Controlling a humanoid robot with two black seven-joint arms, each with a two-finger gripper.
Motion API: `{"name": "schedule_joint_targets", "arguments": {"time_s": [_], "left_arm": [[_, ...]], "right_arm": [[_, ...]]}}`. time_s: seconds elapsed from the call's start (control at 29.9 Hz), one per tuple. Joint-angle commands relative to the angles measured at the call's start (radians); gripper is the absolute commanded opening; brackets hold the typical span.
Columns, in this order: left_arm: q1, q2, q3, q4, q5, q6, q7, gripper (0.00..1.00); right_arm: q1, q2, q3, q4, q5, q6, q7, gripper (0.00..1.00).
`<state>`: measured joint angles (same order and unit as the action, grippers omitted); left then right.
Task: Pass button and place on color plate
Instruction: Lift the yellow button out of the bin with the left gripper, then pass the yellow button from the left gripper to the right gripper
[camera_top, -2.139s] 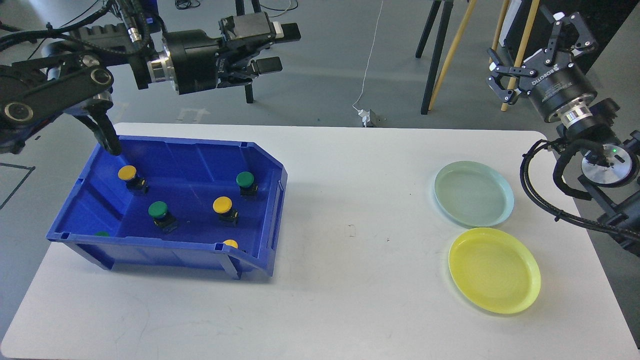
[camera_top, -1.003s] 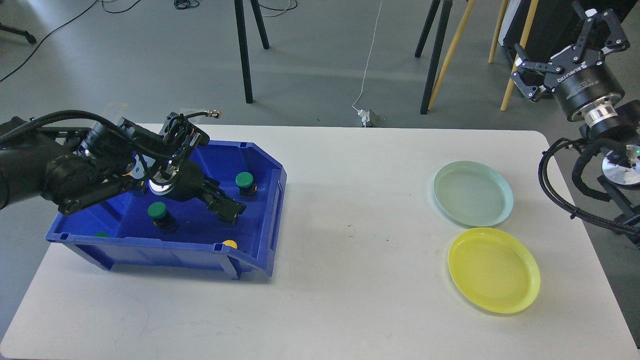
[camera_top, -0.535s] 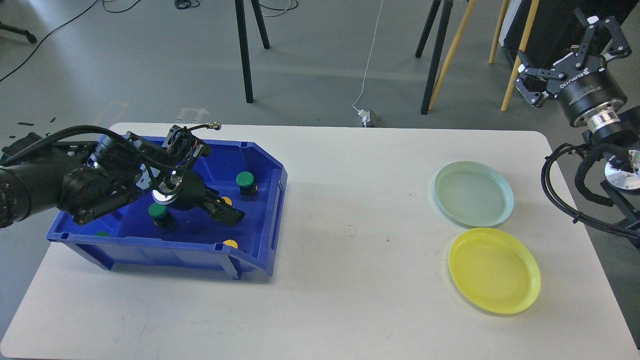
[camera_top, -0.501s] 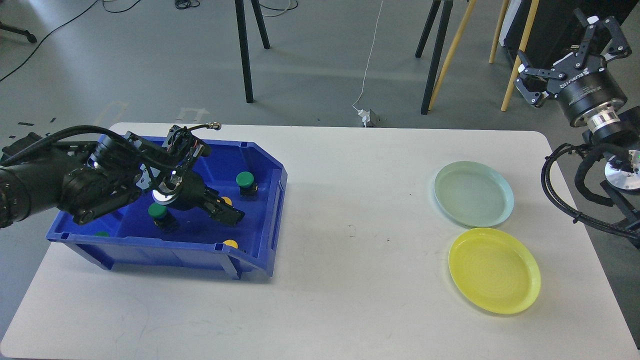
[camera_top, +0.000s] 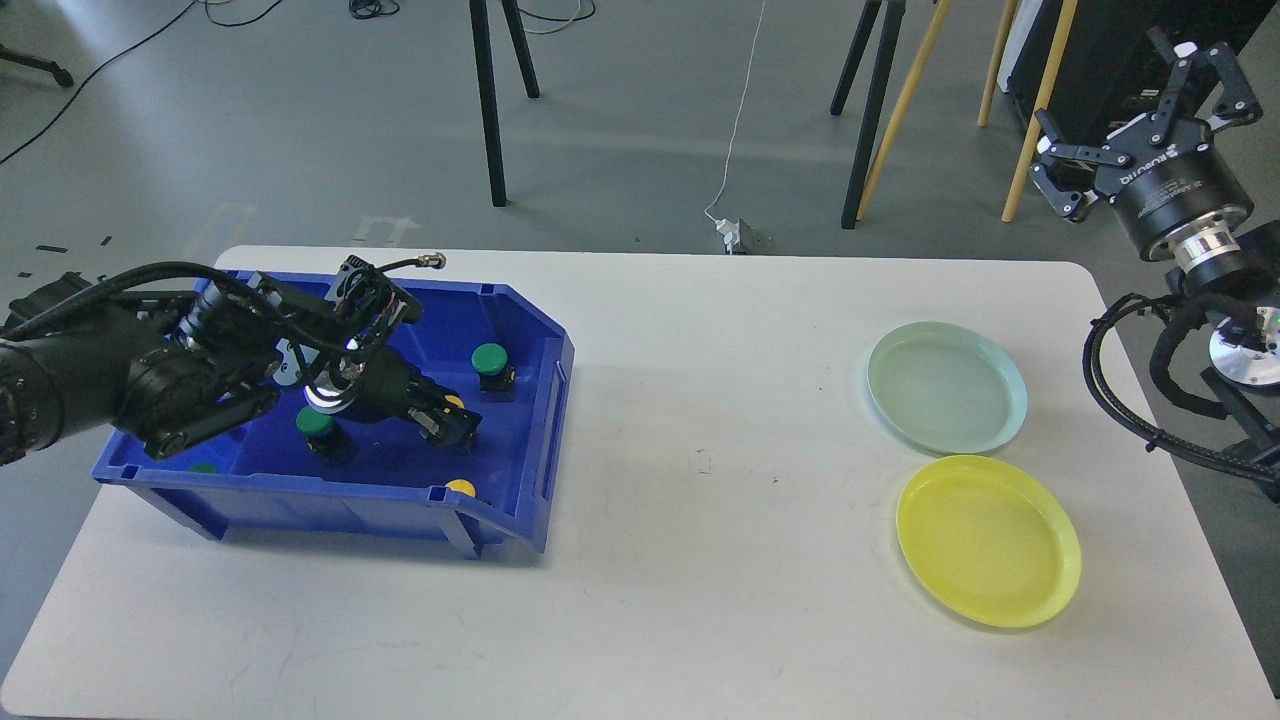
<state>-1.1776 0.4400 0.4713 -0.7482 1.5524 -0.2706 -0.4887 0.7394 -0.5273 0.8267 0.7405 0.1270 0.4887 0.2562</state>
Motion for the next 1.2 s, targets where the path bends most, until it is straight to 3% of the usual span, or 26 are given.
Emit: {"name": "schedule_joint_targets", "arguments": {"time_s": [0.0,0.17,0.37,0.53,0.67,0.84,1.0,1.17], "left_arm": [[-0.005,0.019,-0.011,-0.005,0.0,0.016,0.0,0.02],[-0.034,0.185,-0.124,-0.118,-0.027,-0.016,0.0,0.02],[-0.022,0.432,-0.437,-0.403,-0.129,-0.18,0.0,0.03],[-0.024,0.445,-0.517,-0.444,-0.332,-0.218,0.0,0.03],[-0.031,0.333,-0.603,-0.412,-0.475,-0.218,0.0,0.03],[-0.019,0.088,-0.732,-0.306,-0.613,-0.218,0.0,0.04],[-0.002,-0.226,-0.795,-0.076,-0.617,-0.218,0.0,0.04],[0.021,-0.346,-0.797,0.012,-0.612,-0.218,0.0,0.05]], "right_arm": [[0.0,0.0,-0.001,0.0,0.0,0.0,0.0,1.0],[0.002,-0.002,0.0,-0.001,-0.001,0.0,0.0,1.0],[0.0,-0.02,0.011,-0.003,-0.001,0.0,-0.002,1.0],[-0.008,-0.031,0.011,-0.003,-0.001,0.0,-0.002,1.0],[-0.009,-0.043,0.011,-0.003,-0.001,0.0,-0.002,1.0],[-0.002,-0.048,0.009,0.0,-0.013,0.0,-0.003,1.0],[-0.005,-0.074,-0.033,0.013,-0.039,0.0,-0.009,1.0],[-0.015,-0.138,-0.113,0.104,-0.119,0.0,-0.009,1.0]]}}
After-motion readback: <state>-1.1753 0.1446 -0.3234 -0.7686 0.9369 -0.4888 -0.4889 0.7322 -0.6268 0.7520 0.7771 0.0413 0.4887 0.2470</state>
